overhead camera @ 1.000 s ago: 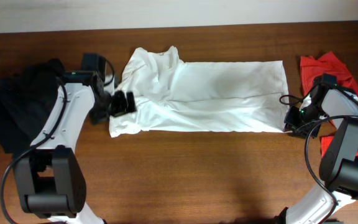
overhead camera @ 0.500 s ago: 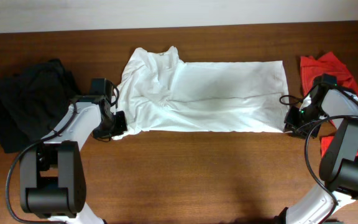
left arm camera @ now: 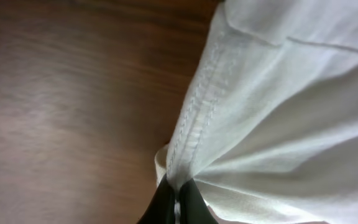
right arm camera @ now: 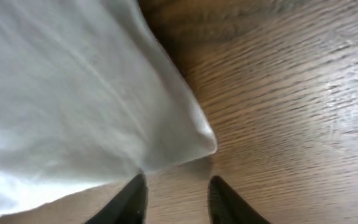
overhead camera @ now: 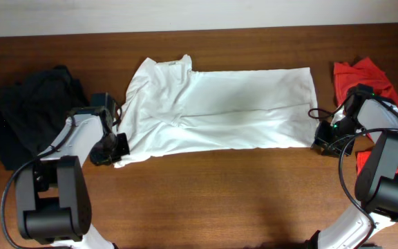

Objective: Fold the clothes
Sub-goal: 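Grasp the lower-left corner with the left gripper and pull left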

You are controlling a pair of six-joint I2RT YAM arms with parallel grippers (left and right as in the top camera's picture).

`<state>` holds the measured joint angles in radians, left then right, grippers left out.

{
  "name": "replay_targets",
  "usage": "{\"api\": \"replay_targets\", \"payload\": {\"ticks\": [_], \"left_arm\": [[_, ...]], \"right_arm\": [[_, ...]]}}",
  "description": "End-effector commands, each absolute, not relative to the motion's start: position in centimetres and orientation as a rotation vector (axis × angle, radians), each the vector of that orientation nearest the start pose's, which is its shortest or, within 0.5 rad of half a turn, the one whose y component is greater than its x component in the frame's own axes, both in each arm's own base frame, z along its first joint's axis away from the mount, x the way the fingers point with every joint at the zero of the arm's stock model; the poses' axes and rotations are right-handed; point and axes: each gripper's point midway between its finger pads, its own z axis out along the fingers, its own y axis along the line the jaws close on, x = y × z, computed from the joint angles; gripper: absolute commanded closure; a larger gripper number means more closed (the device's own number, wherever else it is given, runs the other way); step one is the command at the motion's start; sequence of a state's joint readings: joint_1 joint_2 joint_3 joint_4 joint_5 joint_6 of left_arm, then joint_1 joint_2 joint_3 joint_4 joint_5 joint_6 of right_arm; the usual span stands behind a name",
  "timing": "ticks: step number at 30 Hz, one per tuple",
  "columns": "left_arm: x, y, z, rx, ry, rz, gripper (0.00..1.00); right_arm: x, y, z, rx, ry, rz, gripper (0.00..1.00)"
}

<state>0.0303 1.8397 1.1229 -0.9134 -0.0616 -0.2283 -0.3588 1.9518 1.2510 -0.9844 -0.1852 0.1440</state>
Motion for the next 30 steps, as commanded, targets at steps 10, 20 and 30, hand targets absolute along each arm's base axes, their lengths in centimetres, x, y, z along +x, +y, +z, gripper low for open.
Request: {"api": "replay_targets", "payload": {"ticks": [10,20,30], "left_arm": [[27.4,4.5,1.5,-0.414,3.222,0.350,0.98],[27.9,4.2,1.3,-0.420,3.204,0.308,0.96],[28.1,4.1,1.3,-0.423,3.201,0.297,0.94]], "right_arm": [[30.4,-7.8,1.0,0.789,3.137,0.378,0.95],[33.6,-7.8,1.5,0.727,3.024,0.417,0.36],[33.6,-6.9,0.4,0.598,3.081,0.222,0.58]]}}
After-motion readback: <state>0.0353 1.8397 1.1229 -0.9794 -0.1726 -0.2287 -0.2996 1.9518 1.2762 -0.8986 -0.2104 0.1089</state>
